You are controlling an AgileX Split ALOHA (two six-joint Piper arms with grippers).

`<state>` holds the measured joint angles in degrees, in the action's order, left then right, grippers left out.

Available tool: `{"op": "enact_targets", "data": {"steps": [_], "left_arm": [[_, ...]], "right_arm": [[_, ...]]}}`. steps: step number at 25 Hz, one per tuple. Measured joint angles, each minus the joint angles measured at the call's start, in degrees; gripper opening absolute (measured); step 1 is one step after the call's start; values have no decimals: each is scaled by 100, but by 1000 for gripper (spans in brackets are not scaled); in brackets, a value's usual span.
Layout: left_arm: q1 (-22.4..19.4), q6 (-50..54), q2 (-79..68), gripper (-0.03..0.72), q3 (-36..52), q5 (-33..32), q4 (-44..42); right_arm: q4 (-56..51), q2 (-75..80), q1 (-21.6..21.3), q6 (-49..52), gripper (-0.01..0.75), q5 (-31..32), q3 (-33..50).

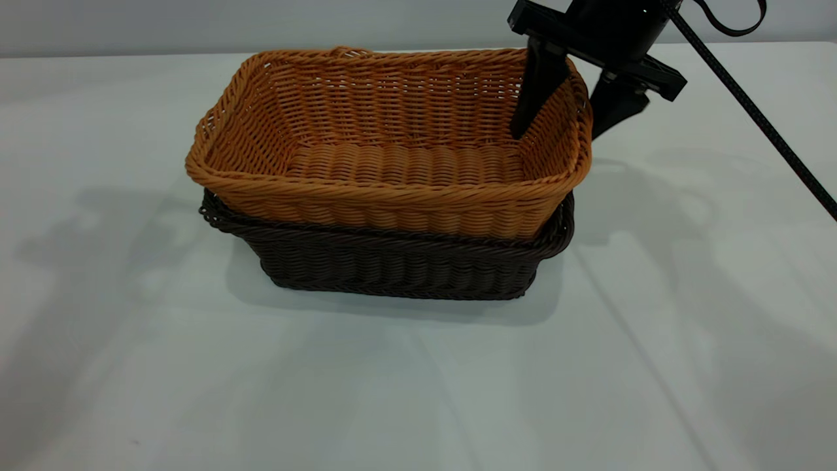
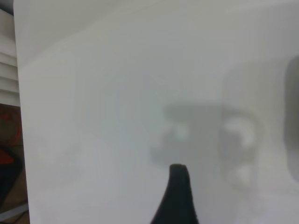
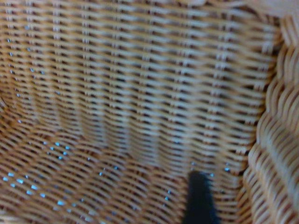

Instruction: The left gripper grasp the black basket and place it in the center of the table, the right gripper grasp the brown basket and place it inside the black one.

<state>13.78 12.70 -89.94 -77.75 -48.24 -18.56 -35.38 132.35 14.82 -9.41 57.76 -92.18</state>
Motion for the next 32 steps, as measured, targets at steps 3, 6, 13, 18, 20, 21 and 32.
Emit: {"op": "enact_targets", "data": {"steps": [3, 6, 13, 18, 20, 21, 32], "left_arm": [[0, 0, 0, 582, 0, -15, 0], [0, 0, 18, 582, 0, -113, 0], [0, -329, 695, 582, 0, -681, 0], [0, -594, 1647, 582, 0, -1536, 0], [0, -686, 2024, 582, 8, -1845, 4], [0, -714, 2228, 582, 8, -1857, 3], [0, -985, 3955, 582, 590, -1857, 965]], "right_arm": [[5, -93, 0, -63, 563, 129, 0], [213, -379, 0, -101, 601, 236, 0], [938, -1489, 0, 270, 529, 1015, 0], [1018, -2757, 13, 419, 486, 1152, 145], [1058, -3371, 48, 446, 478, 1186, 377], [1111, -3730, 82, 452, 477, 1191, 550], [2656, -8217, 172, 941, 475, 1207, 3708]]}}
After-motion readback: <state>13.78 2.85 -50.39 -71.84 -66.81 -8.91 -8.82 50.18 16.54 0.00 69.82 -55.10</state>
